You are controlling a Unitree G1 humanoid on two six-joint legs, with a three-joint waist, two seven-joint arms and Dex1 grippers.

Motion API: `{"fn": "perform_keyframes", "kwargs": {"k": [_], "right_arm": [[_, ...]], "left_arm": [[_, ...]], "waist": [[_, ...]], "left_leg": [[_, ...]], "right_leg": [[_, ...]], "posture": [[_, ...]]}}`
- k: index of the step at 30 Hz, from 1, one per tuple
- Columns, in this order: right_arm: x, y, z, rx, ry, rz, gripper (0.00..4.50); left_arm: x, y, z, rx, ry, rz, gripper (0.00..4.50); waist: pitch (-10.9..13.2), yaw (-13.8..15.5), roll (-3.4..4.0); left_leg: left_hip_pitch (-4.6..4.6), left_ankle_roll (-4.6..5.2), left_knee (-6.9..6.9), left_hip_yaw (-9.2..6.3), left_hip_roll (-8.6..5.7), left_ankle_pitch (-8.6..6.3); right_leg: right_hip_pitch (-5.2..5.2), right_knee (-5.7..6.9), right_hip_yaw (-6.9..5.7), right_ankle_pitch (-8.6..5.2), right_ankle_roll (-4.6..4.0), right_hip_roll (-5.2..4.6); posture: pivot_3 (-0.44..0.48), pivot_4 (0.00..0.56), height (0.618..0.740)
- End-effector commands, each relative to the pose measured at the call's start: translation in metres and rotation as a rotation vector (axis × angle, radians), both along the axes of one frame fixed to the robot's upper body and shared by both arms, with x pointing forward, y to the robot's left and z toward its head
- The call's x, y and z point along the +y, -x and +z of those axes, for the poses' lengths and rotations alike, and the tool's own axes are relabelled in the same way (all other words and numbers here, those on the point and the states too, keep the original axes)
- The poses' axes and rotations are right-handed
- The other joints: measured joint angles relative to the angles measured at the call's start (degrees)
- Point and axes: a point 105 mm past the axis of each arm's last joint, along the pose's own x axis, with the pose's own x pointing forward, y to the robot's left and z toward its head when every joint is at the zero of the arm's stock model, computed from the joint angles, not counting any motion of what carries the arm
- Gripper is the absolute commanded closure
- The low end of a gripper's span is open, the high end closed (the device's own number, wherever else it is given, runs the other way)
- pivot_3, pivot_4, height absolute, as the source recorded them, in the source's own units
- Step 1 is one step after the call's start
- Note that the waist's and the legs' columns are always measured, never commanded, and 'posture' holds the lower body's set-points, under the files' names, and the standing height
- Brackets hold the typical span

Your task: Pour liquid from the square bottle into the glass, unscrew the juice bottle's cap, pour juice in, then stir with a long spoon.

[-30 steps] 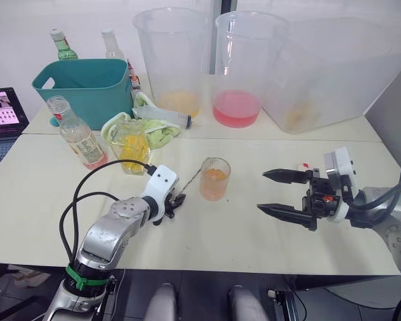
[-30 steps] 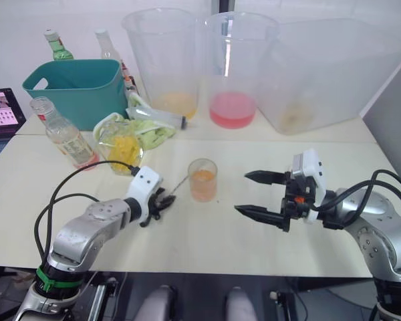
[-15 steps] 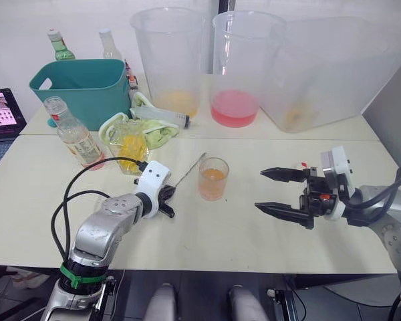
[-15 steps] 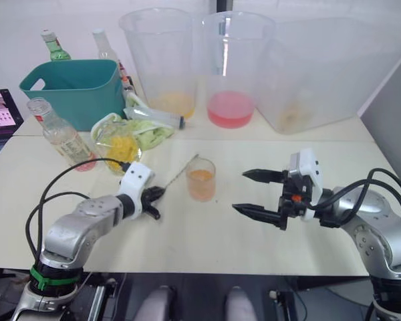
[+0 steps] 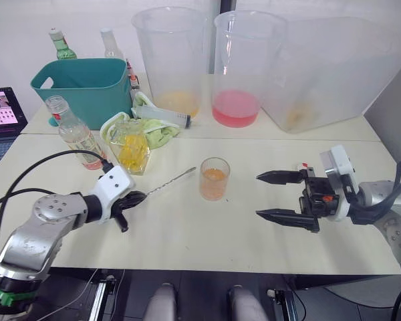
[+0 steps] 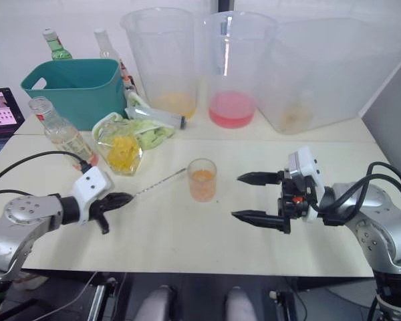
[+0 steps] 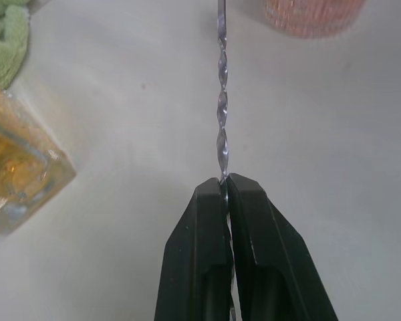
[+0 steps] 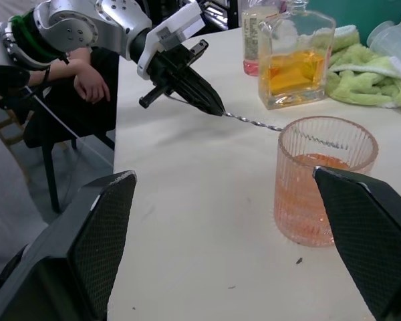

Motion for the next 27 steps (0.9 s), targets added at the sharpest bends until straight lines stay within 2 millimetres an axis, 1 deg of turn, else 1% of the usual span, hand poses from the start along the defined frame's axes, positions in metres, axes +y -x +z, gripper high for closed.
{"fn": "perform_keyframes", "kwargs": {"k": [1, 4, 5, 8, 10, 11, 12, 14, 15, 16, 17, 19, 21, 22, 25, 27], "right_arm": [[0.0, 0.011, 0.01, -0.033, 0.01, 0.031, 0.0], [-0.001, 0.013, 0.01, -0.029, 0.017, 0.031, 0.0], [-0.001, 0.013, 0.01, -0.029, 0.019, 0.03, 0.0], [-0.001, 0.013, 0.01, -0.03, 0.02, 0.027, 0.0], [0.0, 0.014, 0.01, -0.031, 0.022, 0.029, 0.0], [0.0, 0.014, 0.01, -0.028, 0.022, 0.032, 0.0], [0.0, 0.014, 0.01, -0.025, 0.023, 0.036, 0.0], [0.001, 0.014, 0.011, -0.022, 0.023, 0.042, 0.0], [0.001, 0.014, 0.011, -0.022, 0.023, 0.044, 0.0], [0.001, 0.014, 0.012, -0.023, 0.023, 0.046, 0.0], [0.002, 0.015, 0.013, -0.023, 0.02, 0.052, 0.0], [0.003, 0.016, 0.015, -0.022, 0.016, 0.064, 0.0], [0.005, 0.019, 0.017, -0.015, 0.014, 0.089, 0.0], [0.007, 0.021, 0.018, -0.013, 0.018, 0.106, 0.0], [0.012, 0.026, 0.02, -0.023, 0.035, 0.151, 0.0], [0.015, 0.028, 0.02, -0.036, 0.056, 0.164, 0.0]], "left_arm": [[0.005, 0.006, 0.001, -0.028, -0.052, -0.066, 4.46], [0.013, 0.01, -0.009, -0.007, -0.088, -0.074, 4.46], [0.018, 0.01, -0.015, 0.003, -0.108, -0.063, 4.46], [0.02, 0.016, -0.027, 0.039, -0.111, -0.077, 4.46], [0.019, 0.02, -0.03, 0.092, -0.076, -0.086, 3.82], [0.019, 0.022, -0.031, 0.118, -0.077, -0.094, 3.57], [0.019, 0.023, -0.03, 0.134, -0.074, -0.102, 3.12], [0.017, 0.023, -0.025, 0.146, -0.073, -0.117, 2.55], [0.017, 0.023, -0.023, 0.148, -0.081, -0.129, 2.13], [0.017, 0.022, -0.02, 0.146, -0.091, -0.137, 1.87], [0.02, 0.018, -0.015, 0.136, -0.102, -0.129, 1.43], [0.025, 0.014, -0.008, 0.125, -0.12, -0.126, 0.9], [0.03, 0.015, -0.002, 0.14, -0.148, -0.15, 0.18], [0.032, 0.017, 0.0, 0.151, -0.17, -0.172, 0.03], [0.042, 0.016, 0.0, 0.184, -0.263, -0.192, 0.03], [0.042, 0.016, -0.002, 0.21, -0.287, -0.203, 0.03]], "waist": [[0.0, 0.08, 0.0], [0.0, -0.02, 0.0], [0.0, -0.02, 0.0], [0.0, -0.08, 0.0], [0.0, -0.12, 0.0], [0.0, -0.08, 0.0], [0.0, -0.06, 0.0], [0.0, -0.09, 0.0], [0.0, -0.11, 0.0], [0.0, -0.14, 0.0], [0.0, -0.15, 0.0], [0.0, -0.11, 0.0], [0.0, -0.19, -0.01], [0.0, -0.22, 0.0], [0.01, -0.31, 0.01], [0.01, -0.35, 0.02]], "left_leg": [[0.0, 0.0, 0.0, 0.0, 0.0, 0.0], [-0.02, 0.0, 0.0, 0.0, 0.02, 0.0], [-0.02, 0.01, 0.0, 0.0, 0.03, 0.0], [-0.02, 0.01, 0.0, 0.01, 0.03, -0.01], [-0.02, 0.01, 0.0, 0.01, 0.04, -0.01], [-0.02, 0.01, 0.0, 0.01, 0.04, -0.01], [-0.02, 0.01, 0.0, 0.01, 0.04, -0.01], [-0.02, 0.01, 0.0, 0.01, 0.03, -0.01], [-0.02, 0.01, 0.0, 0.01, 0.03, -0.01], [-0.02, 0.01, 0.0, 0.01, 0.03, -0.01], [-0.02, 0.01, 0.0, 0.02, 0.04, -0.01], [-0.02, 0.01, 0.0, 0.01, 0.05, -0.01], [-0.02, 0.01, 0.0, 0.01, 0.04, -0.01], [-0.02, 0.01, 0.0, 0.01, 0.05, -0.01], [-0.02, 0.06, -0.03, 0.01, 0.05, -0.03], [-0.02, 0.06, -0.05, 0.02, 0.05, -0.03]], "right_leg": [[0.02, -0.03, 0.0, 0.0, 0.0, 0.0], [0.0, -0.04, -0.01, 0.0, 0.0, 0.01], [-0.01, -0.03, -0.01, 0.0, 0.0, 0.02], [-0.01, -0.03, 0.0, 0.0, 0.0, 0.01], [-0.01, -0.03, -0.01, 0.0, 0.0, 0.02], [-0.01, -0.02, -0.01, 0.0, 0.0, 0.02], [-0.01, -0.02, -0.02, 0.0, 0.0, 0.02], [-0.01, -0.02, -0.02, 0.0, 0.0, 0.02], [-0.01, -0.02, -0.01, 0.0, 0.0, 0.01], [-0.01, -0.02, -0.01, 0.0, 0.0, 0.02], [-0.02, 0.0, -0.01, 0.0, 0.0, 0.02], [-0.03, 0.02, -0.02, 0.0, 0.0, 0.03], [-0.03, 0.02, -0.02, 0.0, 0.0, 0.03], [-0.03, 0.01, -0.03, 0.0, 0.0, 0.03], [-0.07, 0.05, -0.03, 0.0, 0.0, 0.03], [-0.08, 0.04, -0.02, 0.0, 0.0, 0.03]], "posture": [[0.0, 0.15, 0.733], [0.0, 0.15, 0.733], [0.0, 0.15, 0.733], [0.0, 0.15, 0.733], [0.0, 0.15, 0.733], [0.0, 0.15, 0.733], [0.0, 0.15, 0.733], [0.0, 0.15, 0.733], [0.0, 0.15, 0.733], [0.0, 0.15, 0.733], [0.0, 0.15, 0.733], [0.0, 0.15, 0.733], [0.0, 0.15, 0.733], [0.0, 0.15, 0.733], [0.0, 0.15, 0.733], [0.0, 0.15, 0.733]]}}
